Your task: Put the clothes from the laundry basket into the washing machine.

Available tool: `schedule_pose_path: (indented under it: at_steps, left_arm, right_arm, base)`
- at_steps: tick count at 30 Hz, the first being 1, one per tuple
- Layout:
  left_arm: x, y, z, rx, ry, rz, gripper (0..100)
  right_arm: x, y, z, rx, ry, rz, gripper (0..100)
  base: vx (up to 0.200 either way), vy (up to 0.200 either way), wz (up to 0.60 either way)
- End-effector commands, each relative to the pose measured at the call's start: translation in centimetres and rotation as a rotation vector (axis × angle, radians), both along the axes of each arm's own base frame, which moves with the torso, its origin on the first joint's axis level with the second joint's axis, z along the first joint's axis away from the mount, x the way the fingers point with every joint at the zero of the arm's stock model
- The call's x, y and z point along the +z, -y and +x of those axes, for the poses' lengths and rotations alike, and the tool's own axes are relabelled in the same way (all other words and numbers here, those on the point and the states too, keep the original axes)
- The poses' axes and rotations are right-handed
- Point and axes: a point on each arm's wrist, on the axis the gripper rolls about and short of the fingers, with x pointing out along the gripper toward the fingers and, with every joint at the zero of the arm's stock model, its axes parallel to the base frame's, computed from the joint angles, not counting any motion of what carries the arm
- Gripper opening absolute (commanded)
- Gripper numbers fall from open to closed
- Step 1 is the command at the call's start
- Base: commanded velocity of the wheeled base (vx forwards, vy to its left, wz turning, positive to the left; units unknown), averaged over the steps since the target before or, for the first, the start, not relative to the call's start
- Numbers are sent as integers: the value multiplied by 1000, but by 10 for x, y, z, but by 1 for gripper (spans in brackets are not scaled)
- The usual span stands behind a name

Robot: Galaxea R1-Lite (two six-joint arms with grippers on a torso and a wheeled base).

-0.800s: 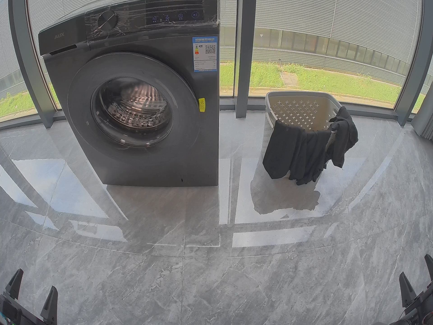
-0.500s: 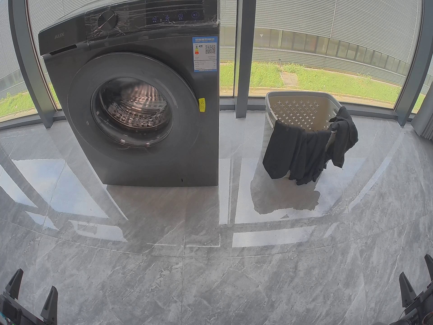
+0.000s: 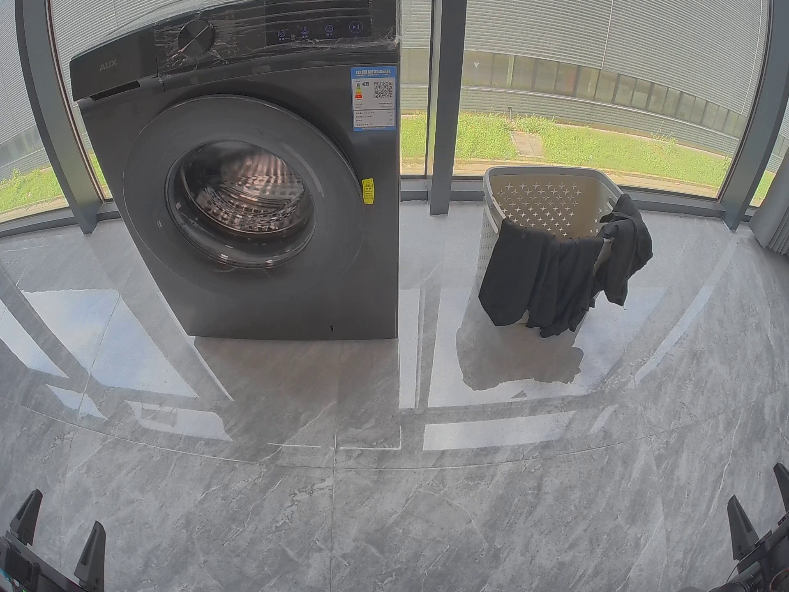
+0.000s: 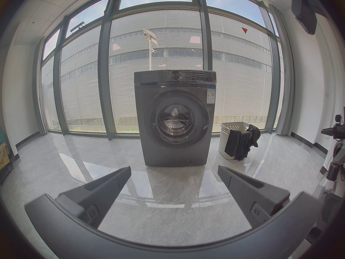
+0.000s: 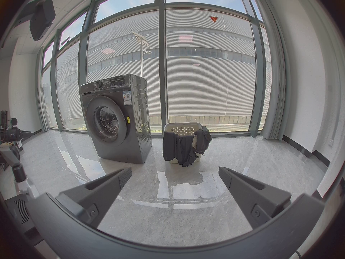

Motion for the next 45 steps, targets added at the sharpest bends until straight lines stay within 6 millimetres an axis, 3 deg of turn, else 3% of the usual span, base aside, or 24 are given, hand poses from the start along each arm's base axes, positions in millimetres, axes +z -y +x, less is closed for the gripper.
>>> schedule_pose_path:
  at_steps: [1, 9, 45]
  left_arm:
    - [-4, 0, 0, 0, 2, -1, 100]
    - [-5, 0, 0, 2, 1, -12, 100]
    - [-5, 0, 0, 3, 1, -20, 100]
  right_arm:
    - [-5, 0, 0, 1, -1, 0, 100]
    - [-5, 0, 0, 1, -1, 0, 100]
    - [-5, 0, 0, 1, -1, 0, 100]
  base:
    - [0, 0, 0]
    - [0, 0, 0]
    - [200, 0, 0]
